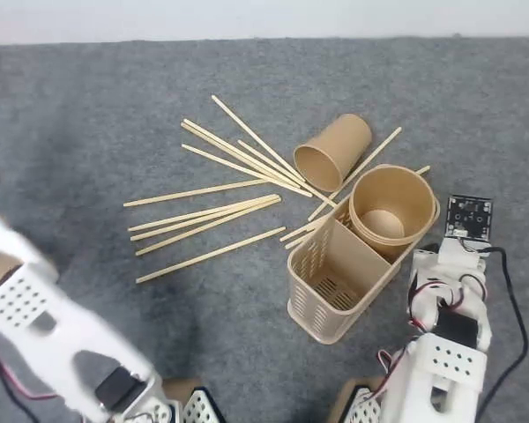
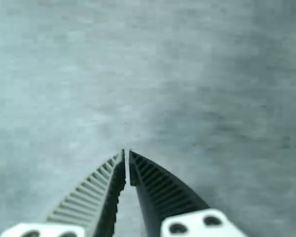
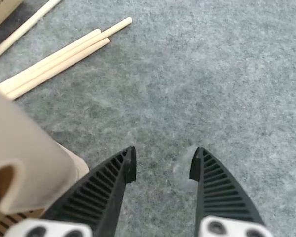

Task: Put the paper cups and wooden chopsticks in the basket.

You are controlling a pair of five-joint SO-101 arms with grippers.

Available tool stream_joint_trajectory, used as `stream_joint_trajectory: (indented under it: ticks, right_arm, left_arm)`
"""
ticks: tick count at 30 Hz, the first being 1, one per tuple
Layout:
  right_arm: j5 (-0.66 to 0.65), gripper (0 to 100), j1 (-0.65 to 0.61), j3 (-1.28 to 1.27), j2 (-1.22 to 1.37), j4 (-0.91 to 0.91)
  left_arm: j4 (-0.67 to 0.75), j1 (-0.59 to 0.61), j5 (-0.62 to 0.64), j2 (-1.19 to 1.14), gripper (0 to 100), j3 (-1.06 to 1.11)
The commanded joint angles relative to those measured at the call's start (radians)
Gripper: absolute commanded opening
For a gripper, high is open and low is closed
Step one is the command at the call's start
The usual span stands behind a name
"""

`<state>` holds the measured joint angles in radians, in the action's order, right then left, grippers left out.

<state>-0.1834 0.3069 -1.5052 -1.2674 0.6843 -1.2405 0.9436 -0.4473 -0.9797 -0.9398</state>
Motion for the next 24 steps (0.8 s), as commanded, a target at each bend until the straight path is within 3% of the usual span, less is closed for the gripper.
stream_joint_trajectory:
  ticks: [1, 5, 12, 18, 24]
  right_arm:
    - [-0.011, 19.4, -0.008, 0.009, -0.016, -0.021]
    - [-0.011, 19.4, -0.008, 0.009, -0.016, -0.021]
    - [-0.011, 19.4, -0.008, 0.009, -0.016, -0.021]
    - [-0.011, 19.4, -0.008, 0.009, -0.016, -0.021]
    - [-0.011, 19.4, -0.008, 0.009, -0.016, -0.021]
  left_arm:
    - [-0.008, 0.106, -0.011, 0.055, 2, -0.105]
    - [-0.044, 0.242, -0.038, 0.055, 2, -0.111]
    - [-0.106, 0.331, -0.295, -0.029, 2, -0.019]
    - [-0.006, 0.298, -0.201, -0.126, 2, -0.01]
    - [-0.112, 0.23, -0.193, -0.14, 2, -0.01]
